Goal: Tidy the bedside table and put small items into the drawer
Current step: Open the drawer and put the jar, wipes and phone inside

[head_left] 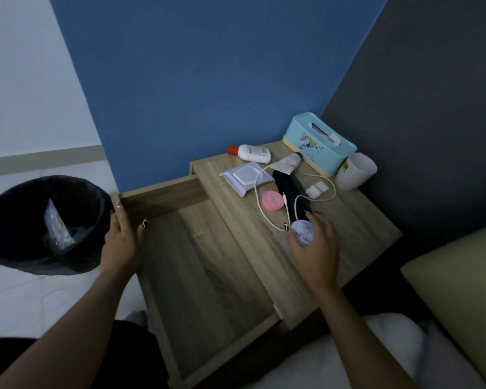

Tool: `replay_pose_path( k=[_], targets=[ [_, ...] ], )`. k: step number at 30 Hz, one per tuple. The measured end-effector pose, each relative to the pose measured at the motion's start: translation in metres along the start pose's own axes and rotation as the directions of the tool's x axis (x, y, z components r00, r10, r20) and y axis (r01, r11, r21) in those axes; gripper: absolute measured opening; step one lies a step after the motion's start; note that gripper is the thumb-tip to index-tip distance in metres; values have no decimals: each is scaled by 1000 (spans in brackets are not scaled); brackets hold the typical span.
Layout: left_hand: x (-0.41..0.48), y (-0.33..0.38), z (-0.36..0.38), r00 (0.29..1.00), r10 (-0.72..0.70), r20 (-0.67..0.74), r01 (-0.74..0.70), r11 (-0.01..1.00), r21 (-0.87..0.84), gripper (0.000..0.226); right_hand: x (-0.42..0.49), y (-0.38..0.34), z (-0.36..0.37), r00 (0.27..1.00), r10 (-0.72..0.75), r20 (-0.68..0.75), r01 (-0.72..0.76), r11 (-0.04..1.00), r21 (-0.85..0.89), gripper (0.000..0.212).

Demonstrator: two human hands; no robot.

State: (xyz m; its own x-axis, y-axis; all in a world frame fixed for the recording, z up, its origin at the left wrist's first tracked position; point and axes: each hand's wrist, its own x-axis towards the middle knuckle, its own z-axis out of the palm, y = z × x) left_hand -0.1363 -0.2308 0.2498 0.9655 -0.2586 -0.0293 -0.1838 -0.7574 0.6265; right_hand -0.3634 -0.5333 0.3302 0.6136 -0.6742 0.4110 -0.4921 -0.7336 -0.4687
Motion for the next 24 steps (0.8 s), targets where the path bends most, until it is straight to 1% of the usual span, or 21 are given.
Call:
replay_pose_path(
  k=[5,9,11,13,16,19,22,24],
  targets=[
    [-2,3,-4,1000,0,18,1,1000,-24,68,-14,6,8,996,71,44,-71,997,-5,66],
    [-4,6,-6,1000,-14,3,14,999,-44,67,-15,3,14,992,109,56,-110,994,16,64],
    [-4,10,-6,999,-43,-8,42,995,-87,67,-17,-1,10,987,147,65,-150,988,37,65],
    [-4,14,-6,994,-106,-17,101,981,-168,67,-20,-11,6,986,154,58,-158,985,74,70],
    [-1,17,-6,978,-202,-48,183,949,-256,63,-25,-45,8,998,52,22,-55,984,168,74],
    [3,15,-4,956,-283,-82,244,917,-315,57,-28,-88,36,995,-98,13,92,966,240,66],
    [7,10,2,954,-287,-82,239,900,-365,59,-33,-129,82,973,-210,95,173,936,306,60],
    [9,9,4,950,-298,-92,246,897,-368,52,-36,-149,116,947,-260,187,198,935,295,60]
  ],
)
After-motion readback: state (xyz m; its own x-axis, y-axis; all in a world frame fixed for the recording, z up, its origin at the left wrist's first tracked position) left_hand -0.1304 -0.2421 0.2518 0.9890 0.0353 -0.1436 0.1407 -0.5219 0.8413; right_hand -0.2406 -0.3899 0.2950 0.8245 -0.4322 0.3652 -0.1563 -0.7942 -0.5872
